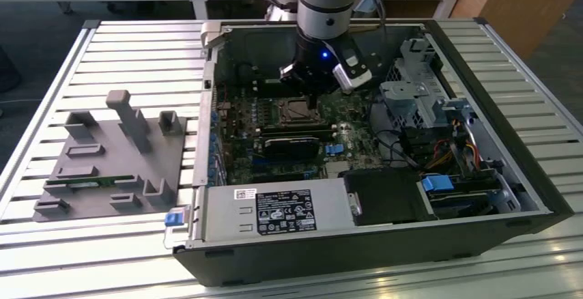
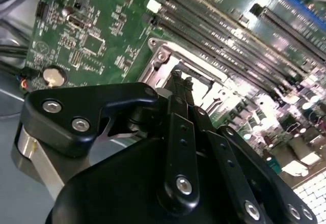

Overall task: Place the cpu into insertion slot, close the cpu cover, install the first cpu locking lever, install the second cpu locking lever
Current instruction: 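Install the second cpu locking lever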

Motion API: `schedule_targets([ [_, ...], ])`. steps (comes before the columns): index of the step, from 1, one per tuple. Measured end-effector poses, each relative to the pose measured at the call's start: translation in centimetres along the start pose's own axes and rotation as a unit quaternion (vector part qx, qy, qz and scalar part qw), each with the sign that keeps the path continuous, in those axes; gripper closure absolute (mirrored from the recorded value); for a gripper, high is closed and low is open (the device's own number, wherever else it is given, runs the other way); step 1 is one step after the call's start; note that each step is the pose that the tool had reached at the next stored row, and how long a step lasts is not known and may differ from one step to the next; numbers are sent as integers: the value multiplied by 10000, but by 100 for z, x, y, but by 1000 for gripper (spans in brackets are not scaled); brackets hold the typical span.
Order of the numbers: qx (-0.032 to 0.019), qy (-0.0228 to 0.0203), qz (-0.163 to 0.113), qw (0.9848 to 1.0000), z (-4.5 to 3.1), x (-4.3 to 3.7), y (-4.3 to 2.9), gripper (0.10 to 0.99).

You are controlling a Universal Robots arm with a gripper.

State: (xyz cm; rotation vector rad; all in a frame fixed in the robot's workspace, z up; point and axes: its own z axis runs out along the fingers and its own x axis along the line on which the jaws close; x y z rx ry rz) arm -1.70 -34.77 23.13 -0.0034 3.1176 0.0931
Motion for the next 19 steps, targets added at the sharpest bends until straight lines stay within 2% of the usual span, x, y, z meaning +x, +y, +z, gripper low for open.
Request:
schedule_targets([
  [13,-22,7,-5,10000,21,4,-208,980],
  [19,-24,7,-9,10000,20,140,-253,980],
])
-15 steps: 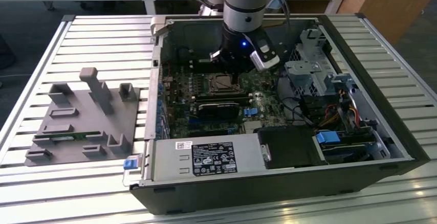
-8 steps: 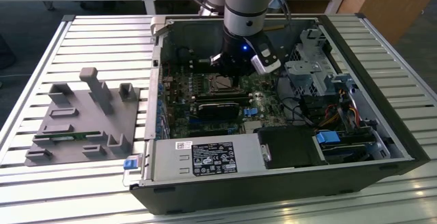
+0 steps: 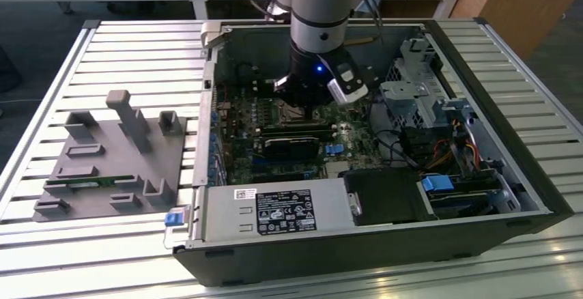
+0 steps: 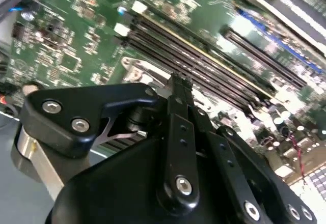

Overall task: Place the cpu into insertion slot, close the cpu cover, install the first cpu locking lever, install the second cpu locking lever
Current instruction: 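Install the second cpu locking lever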

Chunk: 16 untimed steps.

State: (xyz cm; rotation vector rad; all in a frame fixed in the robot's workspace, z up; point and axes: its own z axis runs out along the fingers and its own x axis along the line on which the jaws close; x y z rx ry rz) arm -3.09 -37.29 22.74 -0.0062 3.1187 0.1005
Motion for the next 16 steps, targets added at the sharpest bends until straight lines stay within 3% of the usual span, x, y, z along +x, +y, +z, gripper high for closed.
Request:
schedule_targets([
  [5,-2,0,0,10000,-2,172,-13,980],
  [12,-7,6,1,10000,79,195,-18,980],
  [14,-46,10,1,10000,87,196,-21,980],
  [16,-139,9,3,9999,88,201,-34,980],
])
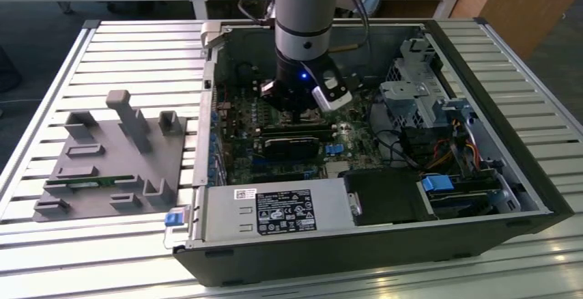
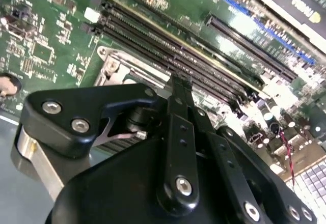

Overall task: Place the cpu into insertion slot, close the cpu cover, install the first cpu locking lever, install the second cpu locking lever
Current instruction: 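Install the second cpu locking lever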

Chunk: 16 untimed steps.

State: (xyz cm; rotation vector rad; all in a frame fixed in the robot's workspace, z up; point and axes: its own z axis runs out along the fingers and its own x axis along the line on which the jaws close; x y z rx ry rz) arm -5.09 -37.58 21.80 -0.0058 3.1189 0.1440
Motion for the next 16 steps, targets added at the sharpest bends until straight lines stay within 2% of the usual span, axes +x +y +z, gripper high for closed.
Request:
schedule_targets([
  [1,-67,0,2,10000,-1,7,-12,980],
  [2,-111,0,2,9999,-3,15,-26,980],
  [10,-162,0,4,9999,-6,82,-102,980],
  [16,-254,-1,5,9997,-5,183,-112,980],
])
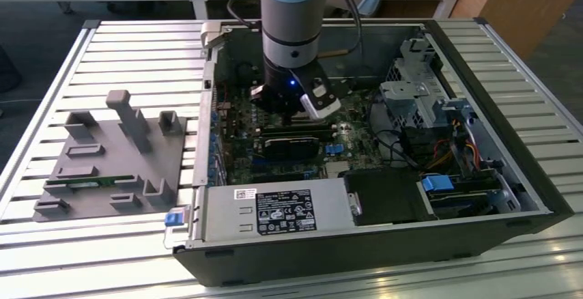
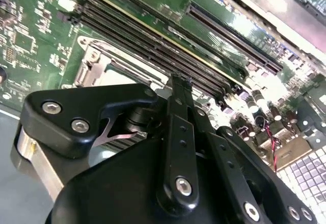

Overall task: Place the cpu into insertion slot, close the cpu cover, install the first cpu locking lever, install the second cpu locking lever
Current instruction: 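Install the second cpu locking lever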

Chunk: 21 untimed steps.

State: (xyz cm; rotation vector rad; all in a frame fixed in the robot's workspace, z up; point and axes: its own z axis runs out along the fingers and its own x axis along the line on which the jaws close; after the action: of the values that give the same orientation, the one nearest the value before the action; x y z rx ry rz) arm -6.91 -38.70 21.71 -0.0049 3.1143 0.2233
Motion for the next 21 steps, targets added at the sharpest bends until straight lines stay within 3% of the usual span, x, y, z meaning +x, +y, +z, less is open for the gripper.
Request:
schedule_targets([
  [6,-71,0,1,10000,71,23,-10,980],
  [15,-125,-1,2,9999,141,65,-37,980],
  [21,-247,-1,5,9997,182,69,-52,980],
])
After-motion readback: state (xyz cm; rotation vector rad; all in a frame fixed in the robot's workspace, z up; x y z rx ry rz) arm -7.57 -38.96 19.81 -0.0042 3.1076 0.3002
